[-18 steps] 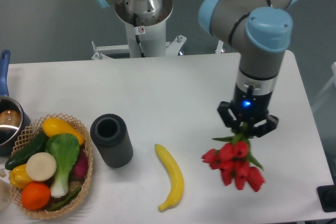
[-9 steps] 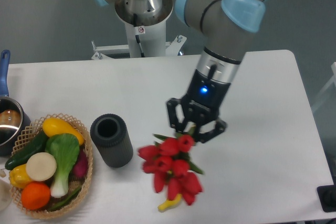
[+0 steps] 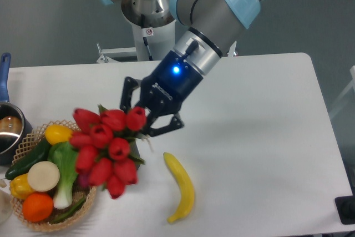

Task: Insert the flowers into the vase
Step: 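Lower the tulip stems into the vase opening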

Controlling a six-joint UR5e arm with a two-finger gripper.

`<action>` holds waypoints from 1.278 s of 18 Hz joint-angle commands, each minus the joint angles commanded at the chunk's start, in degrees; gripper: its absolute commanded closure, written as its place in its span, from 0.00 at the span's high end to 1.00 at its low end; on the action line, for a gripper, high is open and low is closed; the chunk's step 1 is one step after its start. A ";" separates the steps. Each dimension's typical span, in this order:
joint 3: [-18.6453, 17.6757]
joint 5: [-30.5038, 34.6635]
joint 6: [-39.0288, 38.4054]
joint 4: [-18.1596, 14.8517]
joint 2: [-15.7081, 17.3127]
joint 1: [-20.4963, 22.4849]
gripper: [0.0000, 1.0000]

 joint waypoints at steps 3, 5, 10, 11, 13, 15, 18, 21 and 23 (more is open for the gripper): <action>-5.01 -5.97 3.95 0.70 0.35 0.00 0.00; -7.38 -6.78 5.97 0.70 1.14 -0.09 0.00; -10.20 -6.87 9.40 0.70 1.58 0.09 0.00; -10.21 -6.87 9.76 0.70 1.41 0.17 0.00; -10.38 -6.78 10.81 0.70 1.15 0.09 0.00; -11.60 -6.78 12.82 0.70 0.71 0.00 0.00; -15.29 -6.78 17.92 0.70 0.18 0.00 0.00; -18.37 -6.60 21.53 0.70 -0.09 0.00 0.00; -19.17 -6.17 22.94 0.79 -1.49 0.00 0.00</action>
